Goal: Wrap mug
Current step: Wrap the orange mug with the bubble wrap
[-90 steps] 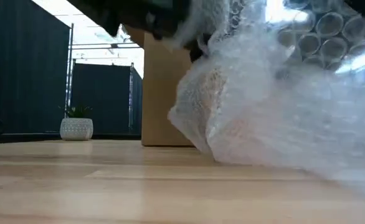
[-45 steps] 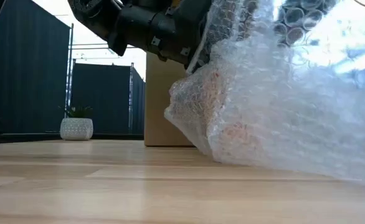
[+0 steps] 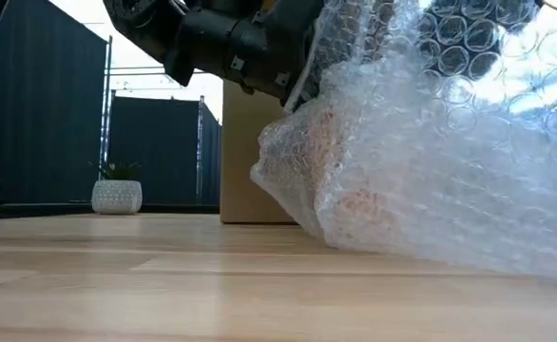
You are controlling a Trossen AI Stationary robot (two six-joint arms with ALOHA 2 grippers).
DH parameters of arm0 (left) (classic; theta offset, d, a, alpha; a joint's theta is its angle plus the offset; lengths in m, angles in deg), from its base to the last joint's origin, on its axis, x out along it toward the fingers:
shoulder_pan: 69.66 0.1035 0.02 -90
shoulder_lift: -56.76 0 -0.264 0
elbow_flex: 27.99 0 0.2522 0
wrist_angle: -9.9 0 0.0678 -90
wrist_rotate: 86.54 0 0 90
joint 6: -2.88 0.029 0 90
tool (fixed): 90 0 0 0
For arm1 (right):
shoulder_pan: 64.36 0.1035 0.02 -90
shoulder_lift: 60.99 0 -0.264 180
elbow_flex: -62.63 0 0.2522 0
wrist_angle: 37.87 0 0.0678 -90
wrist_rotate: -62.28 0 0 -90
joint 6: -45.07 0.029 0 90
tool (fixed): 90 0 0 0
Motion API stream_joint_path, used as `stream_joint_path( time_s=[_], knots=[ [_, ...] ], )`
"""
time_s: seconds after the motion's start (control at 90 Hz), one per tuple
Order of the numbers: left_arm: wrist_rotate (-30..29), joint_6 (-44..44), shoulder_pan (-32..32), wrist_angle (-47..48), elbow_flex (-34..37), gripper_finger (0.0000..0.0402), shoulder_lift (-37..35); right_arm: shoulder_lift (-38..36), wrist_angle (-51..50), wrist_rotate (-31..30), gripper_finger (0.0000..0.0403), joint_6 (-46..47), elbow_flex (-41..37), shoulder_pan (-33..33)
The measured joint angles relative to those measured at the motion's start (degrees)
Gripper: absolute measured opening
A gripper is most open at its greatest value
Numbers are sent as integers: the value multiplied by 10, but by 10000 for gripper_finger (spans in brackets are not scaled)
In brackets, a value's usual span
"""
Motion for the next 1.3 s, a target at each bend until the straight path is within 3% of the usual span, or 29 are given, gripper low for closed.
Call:
stream_joint_path(
  time_s=[0.467,1.3],
  knots=[
    [-4,-2,0,18,1,1,-22,52,-3,-4,160,-10,3,-8],
    [-1,0,-14,213,-11,2,-227,53,-10,6,160,-6,0,-8]
  ],
)
